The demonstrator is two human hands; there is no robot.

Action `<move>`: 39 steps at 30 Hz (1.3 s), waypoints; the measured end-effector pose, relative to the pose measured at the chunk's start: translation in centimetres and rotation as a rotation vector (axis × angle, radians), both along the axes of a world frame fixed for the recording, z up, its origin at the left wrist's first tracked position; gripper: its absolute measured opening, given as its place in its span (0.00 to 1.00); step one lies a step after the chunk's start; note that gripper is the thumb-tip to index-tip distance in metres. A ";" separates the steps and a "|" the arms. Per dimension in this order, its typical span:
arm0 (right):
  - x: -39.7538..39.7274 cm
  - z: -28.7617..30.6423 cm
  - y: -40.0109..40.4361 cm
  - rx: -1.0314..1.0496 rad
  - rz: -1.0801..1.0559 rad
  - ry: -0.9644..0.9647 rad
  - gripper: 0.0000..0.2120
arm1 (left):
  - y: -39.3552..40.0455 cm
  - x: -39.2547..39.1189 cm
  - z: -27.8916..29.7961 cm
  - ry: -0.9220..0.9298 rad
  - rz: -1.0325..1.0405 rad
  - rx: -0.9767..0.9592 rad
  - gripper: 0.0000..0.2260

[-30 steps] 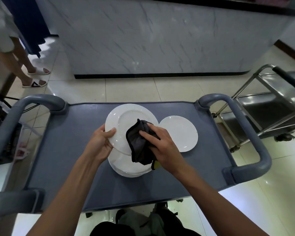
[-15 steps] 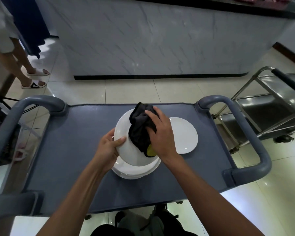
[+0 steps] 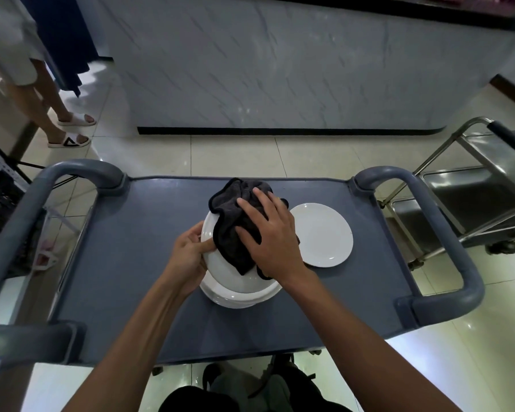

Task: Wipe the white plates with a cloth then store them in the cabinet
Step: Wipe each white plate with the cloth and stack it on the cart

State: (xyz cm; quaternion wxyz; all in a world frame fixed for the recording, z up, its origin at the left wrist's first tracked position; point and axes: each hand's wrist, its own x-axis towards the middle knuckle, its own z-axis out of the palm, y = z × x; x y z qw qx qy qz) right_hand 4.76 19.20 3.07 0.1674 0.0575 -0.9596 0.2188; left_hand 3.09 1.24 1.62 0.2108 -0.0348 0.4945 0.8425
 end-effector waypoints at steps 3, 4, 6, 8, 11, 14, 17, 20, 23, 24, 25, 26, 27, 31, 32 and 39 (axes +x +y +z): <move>-0.5 0.1 0.4 0.010 -0.004 0.000 0.23 | -0.1 0.1 -0.1 0.000 -0.001 -0.007 0.24; -0.7 0.2 0.5 0.004 -0.011 -0.004 0.23 | -0.1 0.1 -0.1 0.005 -0.004 -0.009 0.23; -1.2 0.4 0.8 -0.011 -0.021 -0.013 0.22 | -0.3 0.1 -0.1 0.017 -0.016 -0.007 0.21; -1.6 0.5 1.3 -0.039 -0.034 -0.022 0.21 | -0.6 0.1 -0.1 0.011 -0.009 0.011 0.21; -1.9 0.6 2.1 -0.145 -0.080 -0.039 0.21 | -1.0 0.0 -0.3 -0.012 0.028 0.036 0.21; -1.6 0.5 2.5 -0.225 -0.101 -0.056 0.21 | -1.5 -0.3 -0.5 -0.015 0.051 0.037 0.21; -0.9 0.1 2.6 -0.288 -0.115 -0.055 0.21 | -1.8 -0.6 -0.7 -0.017 0.074 0.042 0.19; -0.1 -0.4 2.2 -0.333 -0.155 -0.046 0.21 | -2.1 -0.9 -0.9 -0.032 0.110 0.047 0.18; 0.7 -0.8 1.5 -0.320 -0.181 -0.022 0.20 | -2.3 -1.1 -1.0 -0.058 0.153 0.037 0.16; 0.9 -0.8 1.2 -0.307 -0.188 -0.013 0.20 | -2.3 -1.1 -1.0 -0.069 0.168 0.034 0.16; 1.1 -0.9 1.0 -0.291 -0.195 -0.004 0.20 | -2.3 -1.2 -1.0 -0.080 0.183 0.033 0.16; 1.2 -1.0 0.7 -0.271 -0.202 0.007 0.20 | -2.2 -1.2 -0.9 -0.088 0.197 0.033 0.16; 1.3 -1.0 0.5 -0.246 -0.208 0.018 0.20 | -2.1 -1.2 -0.9 -0.095 0.210 0.037 0.16; 1.8 -1.6 -1.0 -0.110 -0.203 0.118 0.18 | -1.8 -1.3 -0.2 -0.100 0.237 0.060 0.15; 1.9 -1.8 -1.5 -0.074 -0.188 0.150 0.17 | -1.7 -1.4 0.0 -0.094 0.239 0.066 0.15; 2.8 -4.5 -4.4 0.089 -0.023 0.210 0.24 | -1.2 -2.0 1.2 -0.070 0.263 0.049 0.11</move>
